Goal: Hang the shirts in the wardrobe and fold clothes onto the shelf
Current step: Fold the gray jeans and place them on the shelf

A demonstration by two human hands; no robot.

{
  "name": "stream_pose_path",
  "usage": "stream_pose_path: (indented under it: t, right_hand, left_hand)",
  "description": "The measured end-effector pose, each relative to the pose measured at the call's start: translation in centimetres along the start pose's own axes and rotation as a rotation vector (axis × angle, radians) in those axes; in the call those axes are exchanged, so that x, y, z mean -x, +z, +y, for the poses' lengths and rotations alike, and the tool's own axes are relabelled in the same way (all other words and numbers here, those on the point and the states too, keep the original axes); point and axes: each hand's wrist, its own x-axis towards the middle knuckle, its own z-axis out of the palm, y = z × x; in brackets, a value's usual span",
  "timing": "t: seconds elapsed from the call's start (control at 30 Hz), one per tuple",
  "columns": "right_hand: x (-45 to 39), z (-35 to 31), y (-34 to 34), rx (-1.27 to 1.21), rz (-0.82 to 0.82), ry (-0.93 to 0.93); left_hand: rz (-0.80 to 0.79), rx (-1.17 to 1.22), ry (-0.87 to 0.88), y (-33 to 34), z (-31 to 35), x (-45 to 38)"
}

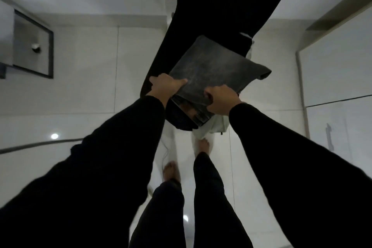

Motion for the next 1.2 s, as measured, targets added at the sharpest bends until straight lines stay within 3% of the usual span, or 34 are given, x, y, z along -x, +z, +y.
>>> stream_pose_path:
  t: [0.2,0.27,0.33,0.4,0.47,0.67,0.8,0.93,1.2]
  right_hand:
    - [-1.5,1.6,3.5,0.103,-0.220,0.018]
    - [-2.2,2.9,2.9,0.012,-0.122,0.040]
    - [-3.3,4.5,2.0,-0.082,0.090,0.094]
    - [-4.5,6.3,0.8,-0.007,0.261,0.164]
    - [-5.7,8.0,-0.4,0.061,0.329,0.219]
    - [-9.6,12.6,-1.5,-0.039,0.161,0.310]
    - [-10.8,13.7,-1.6,-0.170,0.096,0.268]
    - [-10.8,14.2,-1.8,-0.251,0.091,0.254]
    - [-8.1,12.7,-1.8,-0.535,0.205,0.273]
  left_hand:
    - [-0.214,0.586,-0.193,6.2,-2.0,0.7]
    - [-0.232,0.735,-0.252,7.8,-1.7,0.5]
    - [-0.209,0.821,-0.279,9.4,-0.9,0.5]
    - [-0.122,0.891,-0.313,11.3,-0.2,-0.1]
    - [-0.015,0.929,-0.357,12.9,0.0,-0.7]
    - [-0.025,0.819,-0.652,18.2,-0.7,-5.1]
    - [0.014,0.809,-0.630,20.4,-2.1,-8.4]
    - [0.019,1.009,-0.537,17.5,-0.6,-3.9]
    - [0.225,1.105,-0.447,15.0,0.5,0.2]
